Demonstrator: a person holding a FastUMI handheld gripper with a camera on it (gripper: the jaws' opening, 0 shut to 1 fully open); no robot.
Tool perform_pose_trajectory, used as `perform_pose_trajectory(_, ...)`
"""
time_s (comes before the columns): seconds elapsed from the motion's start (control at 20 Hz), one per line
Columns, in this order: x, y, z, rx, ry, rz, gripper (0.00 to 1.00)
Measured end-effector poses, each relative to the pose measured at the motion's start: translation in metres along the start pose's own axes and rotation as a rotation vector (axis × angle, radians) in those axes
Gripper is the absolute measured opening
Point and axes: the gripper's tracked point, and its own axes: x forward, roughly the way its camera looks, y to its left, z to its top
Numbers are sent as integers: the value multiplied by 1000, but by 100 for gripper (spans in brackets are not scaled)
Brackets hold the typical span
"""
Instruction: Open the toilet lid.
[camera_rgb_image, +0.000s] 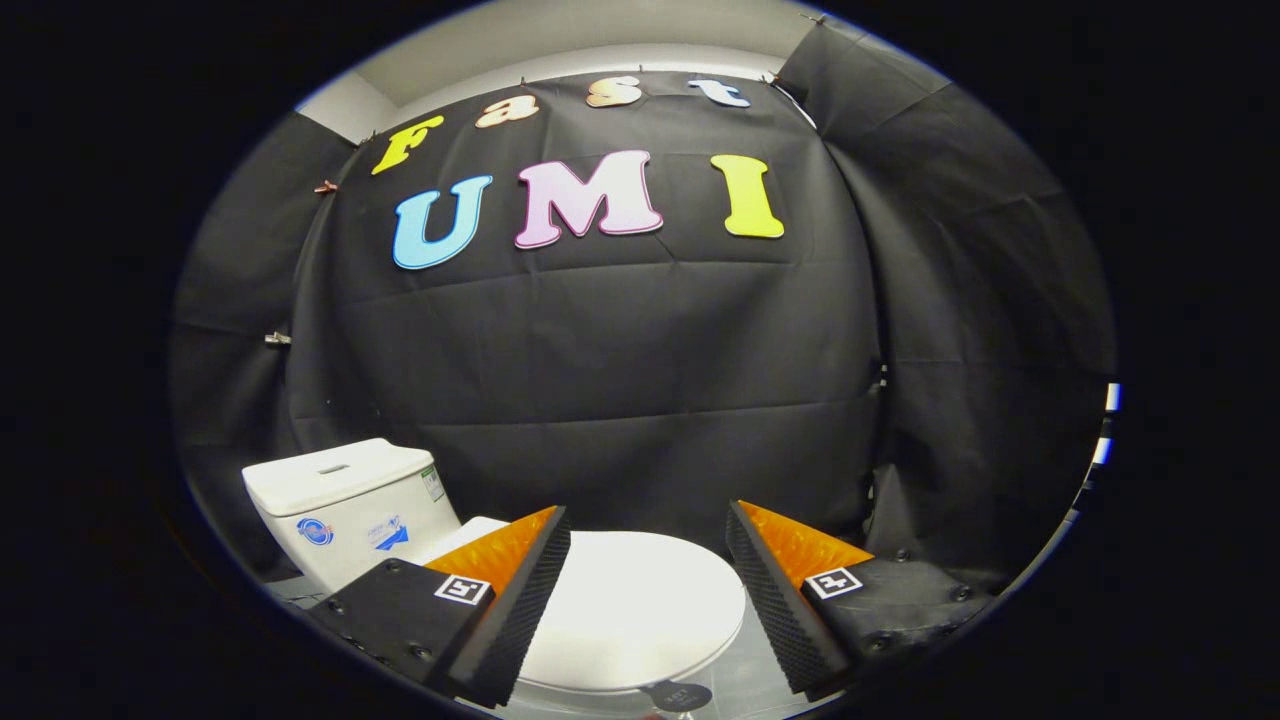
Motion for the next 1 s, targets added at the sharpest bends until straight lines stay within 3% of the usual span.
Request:
perform_pose_trajectory(0.25, -3, -18, -29, 91, 119, 20, 98)
perform_pose_trajectory(0.6, -6, -69, -91, 330, 297, -75, 98)
perform_pose_trajectory(0.85, -23, -81, -146, 650, 476, -86, 96)
perform_pose_trajectory(1.0, -34, -80, -167, 819, 519, -78, 95)
